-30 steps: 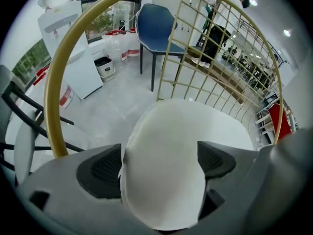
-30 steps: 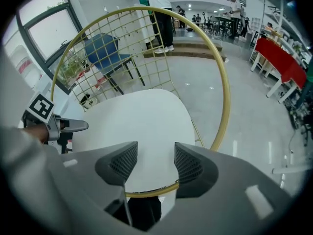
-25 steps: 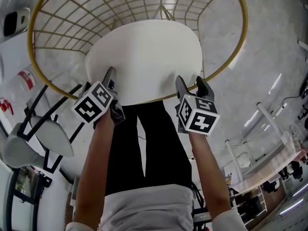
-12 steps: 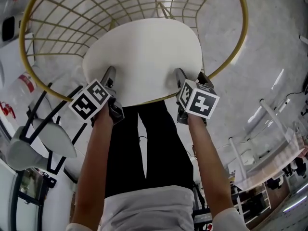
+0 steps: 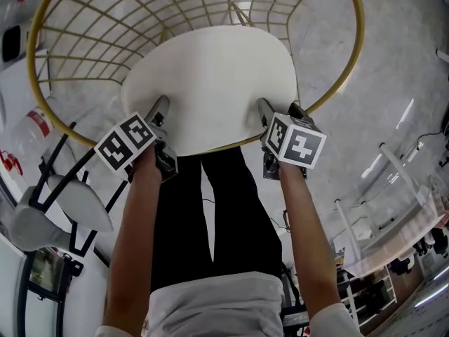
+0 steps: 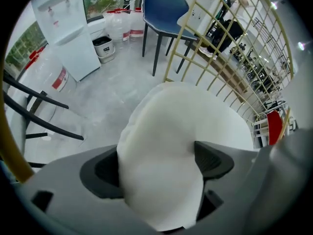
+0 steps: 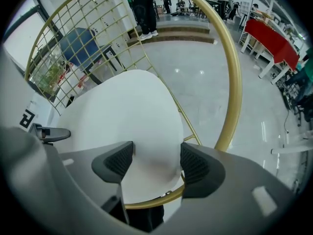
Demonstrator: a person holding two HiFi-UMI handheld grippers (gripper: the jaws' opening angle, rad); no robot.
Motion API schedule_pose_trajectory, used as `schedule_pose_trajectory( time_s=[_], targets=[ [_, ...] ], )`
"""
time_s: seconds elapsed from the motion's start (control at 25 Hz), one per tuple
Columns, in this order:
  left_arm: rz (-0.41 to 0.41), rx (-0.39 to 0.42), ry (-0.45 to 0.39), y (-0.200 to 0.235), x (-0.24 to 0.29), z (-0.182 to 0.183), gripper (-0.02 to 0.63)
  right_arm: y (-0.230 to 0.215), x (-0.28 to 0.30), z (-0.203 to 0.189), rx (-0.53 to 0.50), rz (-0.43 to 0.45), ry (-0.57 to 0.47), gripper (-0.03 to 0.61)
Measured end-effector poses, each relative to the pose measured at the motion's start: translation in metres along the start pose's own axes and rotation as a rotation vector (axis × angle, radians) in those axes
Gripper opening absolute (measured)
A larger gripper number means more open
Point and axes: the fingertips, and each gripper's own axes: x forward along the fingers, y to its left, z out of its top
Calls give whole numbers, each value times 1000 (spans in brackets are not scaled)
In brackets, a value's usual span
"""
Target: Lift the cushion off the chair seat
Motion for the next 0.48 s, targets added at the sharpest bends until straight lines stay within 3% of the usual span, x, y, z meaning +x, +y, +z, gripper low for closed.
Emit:
schedule_pose_trajectory(
  time_s=[0.2, 0.48],
  targets=[
    [-26, 10, 16, -2, -1, -3, 431, -1, 1, -2, -12, 10, -16, 307],
    [-41, 124, -5, -5, -16, -6, 302, -1, -5, -2, -47, -12, -28, 284]
  ],
)
